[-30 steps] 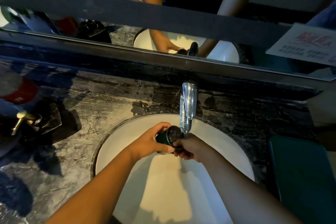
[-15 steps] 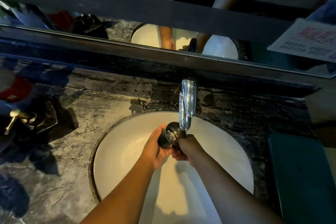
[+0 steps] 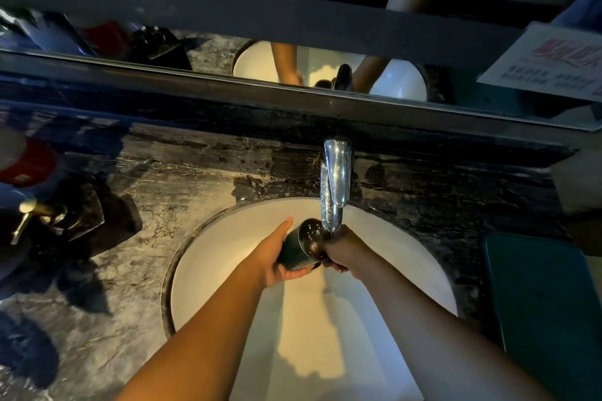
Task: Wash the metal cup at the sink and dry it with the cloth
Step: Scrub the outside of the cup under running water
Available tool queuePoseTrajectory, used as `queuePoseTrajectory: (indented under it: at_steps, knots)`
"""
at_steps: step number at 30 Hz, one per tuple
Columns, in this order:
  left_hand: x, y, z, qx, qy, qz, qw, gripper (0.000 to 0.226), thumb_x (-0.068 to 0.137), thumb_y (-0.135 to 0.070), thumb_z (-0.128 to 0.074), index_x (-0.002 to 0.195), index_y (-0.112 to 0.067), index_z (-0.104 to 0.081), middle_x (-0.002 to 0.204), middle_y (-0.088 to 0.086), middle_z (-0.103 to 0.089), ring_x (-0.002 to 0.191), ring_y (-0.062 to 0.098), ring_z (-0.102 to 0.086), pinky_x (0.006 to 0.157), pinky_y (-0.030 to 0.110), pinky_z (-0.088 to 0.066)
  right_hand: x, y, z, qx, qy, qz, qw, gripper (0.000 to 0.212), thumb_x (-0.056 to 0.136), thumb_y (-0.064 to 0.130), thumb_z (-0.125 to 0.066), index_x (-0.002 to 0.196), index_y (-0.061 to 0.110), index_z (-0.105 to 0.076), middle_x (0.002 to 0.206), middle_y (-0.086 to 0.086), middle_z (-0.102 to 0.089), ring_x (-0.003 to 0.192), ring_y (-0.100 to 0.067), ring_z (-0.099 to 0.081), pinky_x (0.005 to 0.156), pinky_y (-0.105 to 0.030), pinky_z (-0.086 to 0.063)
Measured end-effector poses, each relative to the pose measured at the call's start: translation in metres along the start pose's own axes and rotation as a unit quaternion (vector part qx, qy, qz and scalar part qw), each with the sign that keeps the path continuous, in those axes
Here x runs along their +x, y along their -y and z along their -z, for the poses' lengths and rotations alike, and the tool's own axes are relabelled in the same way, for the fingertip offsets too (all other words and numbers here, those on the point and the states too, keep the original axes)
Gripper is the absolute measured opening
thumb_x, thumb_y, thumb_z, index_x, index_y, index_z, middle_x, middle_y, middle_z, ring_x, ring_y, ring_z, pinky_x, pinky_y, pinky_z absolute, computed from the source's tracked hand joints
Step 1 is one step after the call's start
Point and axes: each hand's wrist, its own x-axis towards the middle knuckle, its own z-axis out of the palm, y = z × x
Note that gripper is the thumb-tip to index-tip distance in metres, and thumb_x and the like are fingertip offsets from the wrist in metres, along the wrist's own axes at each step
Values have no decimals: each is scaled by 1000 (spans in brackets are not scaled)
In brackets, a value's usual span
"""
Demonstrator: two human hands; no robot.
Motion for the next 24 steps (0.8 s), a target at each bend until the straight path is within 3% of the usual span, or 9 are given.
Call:
queuePoseTrajectory:
  at_steps: [2, 4, 6, 10, 12, 13, 16, 19, 24]
  knots:
    - [-4, 6, -2, -67, 4, -20, 998, 52, 92, -42, -57, 128, -5, -58, 123, 26, -64, 112, 41, -63, 100, 57, -49, 1, -3, -8, 17, -13, -7, 1000, 20, 92, 14, -51, 106, 6, -62, 59, -8, -62, 41, -13, -46, 43, -22, -34]
    - [-3, 15, -5, -136, 10, -65, 989, 49, 96, -34, -54, 133, -3, -55, 116, 25, -65, 99, 36, -65, 89, 49, -55, 3, -4, -16, 53, -24, -19, 998, 26, 89, 11, -50, 110, 4, -64, 62, -9, -63, 36, -11, -46, 41, -19, -36]
    - [2, 23, -5, -155, -1, -97, 983, 54, 99, -39, -50, 135, 1, -54, 108, 25, -68, 86, 33, -67, 75, 42, -59, 4, -3, -22, 86, -23, -32, 996, 27, 89, 10, -51, 111, 2, -64, 66, -12, -64, 34, -10, -48, 41, -17, -39]
    - [2, 22, -4, -74, -19, -98, 992, 54, 98, -49, -48, 120, -2, -62, 91, 20, -71, 69, 24, -71, 56, 33, -58, 1, 1, -16, 22, -6, -31, 999, 16, 91, 15, -55, 96, 6, -67, 61, -7, -65, 41, -12, -51, 44, -19, -40]
    - [1, 16, 0, -8, -21, -70, 997, 47, 94, -51, -53, 111, -8, -62, 80, 15, -71, 63, 23, -70, 44, 26, -52, 3, 2, -7, -32, -16, -16, 999, 18, 92, 18, -58, 107, 10, -64, 68, -7, -67, 46, -12, -53, 44, -21, -41]
    - [-2, 11, 0, 24, -16, -45, 999, 49, 89, -53, -58, 111, -10, -63, 84, 17, -73, 70, 26, -71, 46, 26, -51, 6, 2, -4, -56, -19, -7, 998, 24, 92, 21, -60, 113, 11, -62, 70, -7, -67, 47, -12, -53, 43, -21, -41]
    - [-1, 2, 1, 64, 17, 1, 998, 63, 77, -53, -68, 123, -10, -64, 117, 26, -69, 105, 37, -69, 72, 32, -53, 9, 5, 2, -91, -10, 21, 996, 30, 93, 33, -61, 114, 12, -62, 67, -4, -65, 48, -12, -53, 44, -22, -41]
    - [-1, 2, 2, -12, 16, -3, 1000, 53, 89, -50, -62, 124, -10, -64, 119, 27, -69, 108, 41, -68, 92, 49, -56, 7, 6, 2, -85, -22, 39, 995, 29, 93, 30, -59, 116, 12, -62, 73, -6, -65, 50, -13, -53, 46, -23, -41]
    - [1, 16, -2, -170, 41, -90, 981, 46, 89, -39, -62, 128, -16, -63, 133, 23, -62, 115, 40, -62, 94, 55, -52, 2, -1, -9, 58, 1, -2, 998, 14, 96, 22, -57, 98, 11, -65, 52, -4, -60, 39, -10, -44, 41, -21, -33]
